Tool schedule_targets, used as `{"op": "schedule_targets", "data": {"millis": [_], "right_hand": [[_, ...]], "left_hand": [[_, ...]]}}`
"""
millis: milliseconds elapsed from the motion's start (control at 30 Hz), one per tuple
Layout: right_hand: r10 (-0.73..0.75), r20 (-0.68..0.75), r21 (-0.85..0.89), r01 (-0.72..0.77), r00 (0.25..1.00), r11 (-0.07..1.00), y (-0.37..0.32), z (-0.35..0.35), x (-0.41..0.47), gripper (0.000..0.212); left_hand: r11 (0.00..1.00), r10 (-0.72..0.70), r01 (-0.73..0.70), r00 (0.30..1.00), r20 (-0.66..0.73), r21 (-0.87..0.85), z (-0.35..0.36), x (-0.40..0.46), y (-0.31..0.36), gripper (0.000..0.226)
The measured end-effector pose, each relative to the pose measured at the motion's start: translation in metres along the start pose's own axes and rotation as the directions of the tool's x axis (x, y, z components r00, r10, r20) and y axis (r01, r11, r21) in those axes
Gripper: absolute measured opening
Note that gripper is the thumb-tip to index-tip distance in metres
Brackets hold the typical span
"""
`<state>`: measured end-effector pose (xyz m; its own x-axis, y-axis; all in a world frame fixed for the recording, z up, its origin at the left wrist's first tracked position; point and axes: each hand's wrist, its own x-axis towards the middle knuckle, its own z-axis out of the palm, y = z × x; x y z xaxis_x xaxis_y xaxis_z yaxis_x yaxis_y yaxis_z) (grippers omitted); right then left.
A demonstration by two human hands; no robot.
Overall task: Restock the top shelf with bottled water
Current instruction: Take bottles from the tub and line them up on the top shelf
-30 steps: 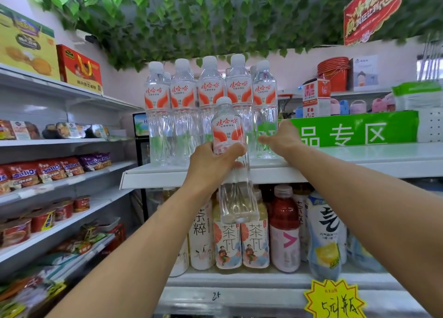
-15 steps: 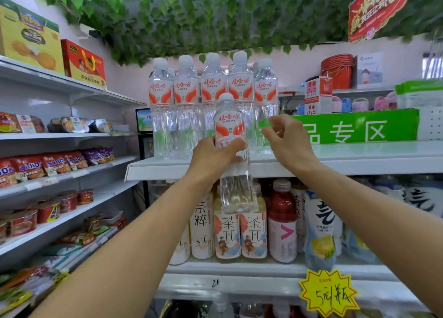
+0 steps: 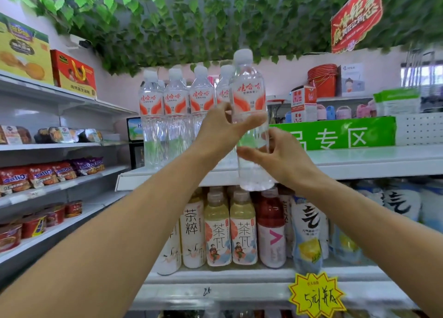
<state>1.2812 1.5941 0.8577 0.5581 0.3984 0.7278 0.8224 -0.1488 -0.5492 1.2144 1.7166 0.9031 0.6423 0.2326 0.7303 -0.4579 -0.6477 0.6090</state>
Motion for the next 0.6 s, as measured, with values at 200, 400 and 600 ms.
{"op": "schedule_targets", "data": {"millis": [200,400,600], "right_hand": [[0.054,-0.047,0.020,-0.053,0.997,0.998,0.013,-0.020,0.049,0.055],[0.171,-0.048,0.014,-0.170,0.984,0.985,0.037,-0.009,0.070,0.061],[0.252,-0.002,0.044,-0.252,0.968,0.967,0.046,-0.002,0.080,0.076]], "left_hand": [[0.848,0.173,-0.131,0.984,-0.035,0.514,-0.020,0.040,0.003,0.060],[0.612,0.156,-0.131,0.987,0.044,0.780,-0.039,0.088,0.001,0.072],[0.479,0.103,-0.134,0.990,0.096,0.867,-0.032,0.104,-0.002,0.074]]}}
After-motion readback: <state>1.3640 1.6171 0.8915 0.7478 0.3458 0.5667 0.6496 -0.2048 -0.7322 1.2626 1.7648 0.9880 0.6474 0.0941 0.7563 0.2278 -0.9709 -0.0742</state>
